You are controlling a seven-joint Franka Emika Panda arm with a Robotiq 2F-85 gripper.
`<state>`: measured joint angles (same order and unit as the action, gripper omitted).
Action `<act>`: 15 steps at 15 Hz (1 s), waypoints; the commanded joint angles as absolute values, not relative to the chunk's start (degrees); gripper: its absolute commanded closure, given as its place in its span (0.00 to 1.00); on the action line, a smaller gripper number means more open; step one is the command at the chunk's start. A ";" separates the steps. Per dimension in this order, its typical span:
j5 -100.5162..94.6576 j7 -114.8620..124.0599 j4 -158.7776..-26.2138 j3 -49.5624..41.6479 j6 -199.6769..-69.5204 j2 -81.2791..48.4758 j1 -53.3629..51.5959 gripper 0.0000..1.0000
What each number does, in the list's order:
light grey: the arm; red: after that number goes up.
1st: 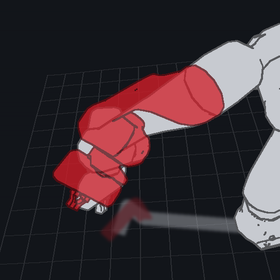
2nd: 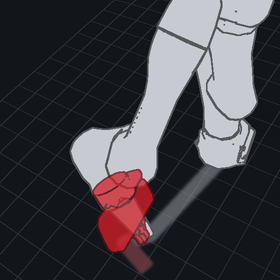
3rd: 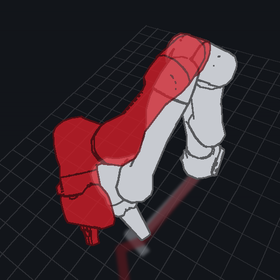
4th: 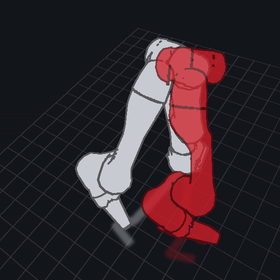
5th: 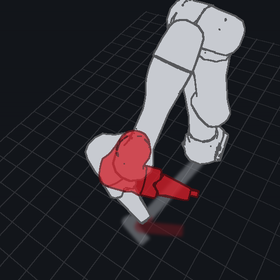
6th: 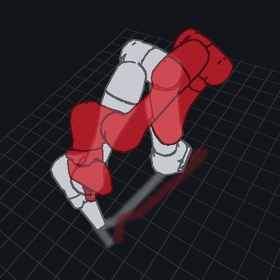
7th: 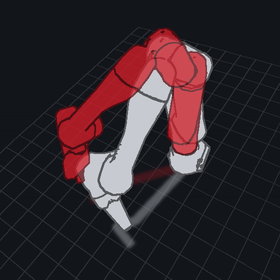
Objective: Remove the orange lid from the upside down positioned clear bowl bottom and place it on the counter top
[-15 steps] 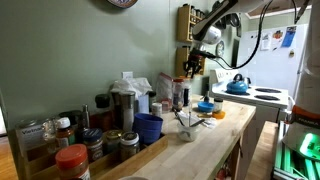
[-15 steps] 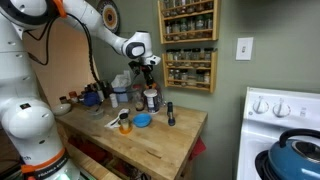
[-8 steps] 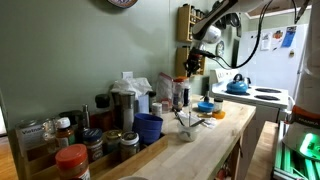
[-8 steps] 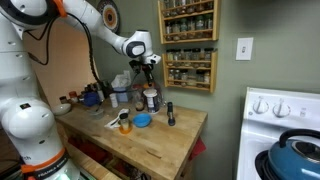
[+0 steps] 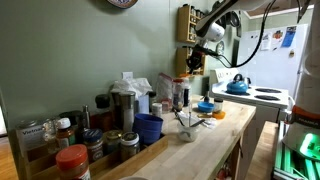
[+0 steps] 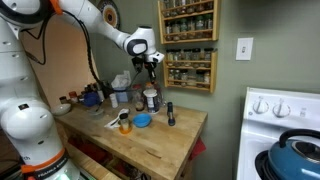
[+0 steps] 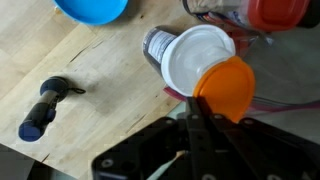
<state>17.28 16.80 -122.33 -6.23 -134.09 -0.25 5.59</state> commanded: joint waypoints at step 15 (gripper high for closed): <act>10.07 6.34 -137.96 -12.44 -133.62 5.54 12.45 0.97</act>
<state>10.04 6.35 -138.05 -12.43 -133.74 5.53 12.46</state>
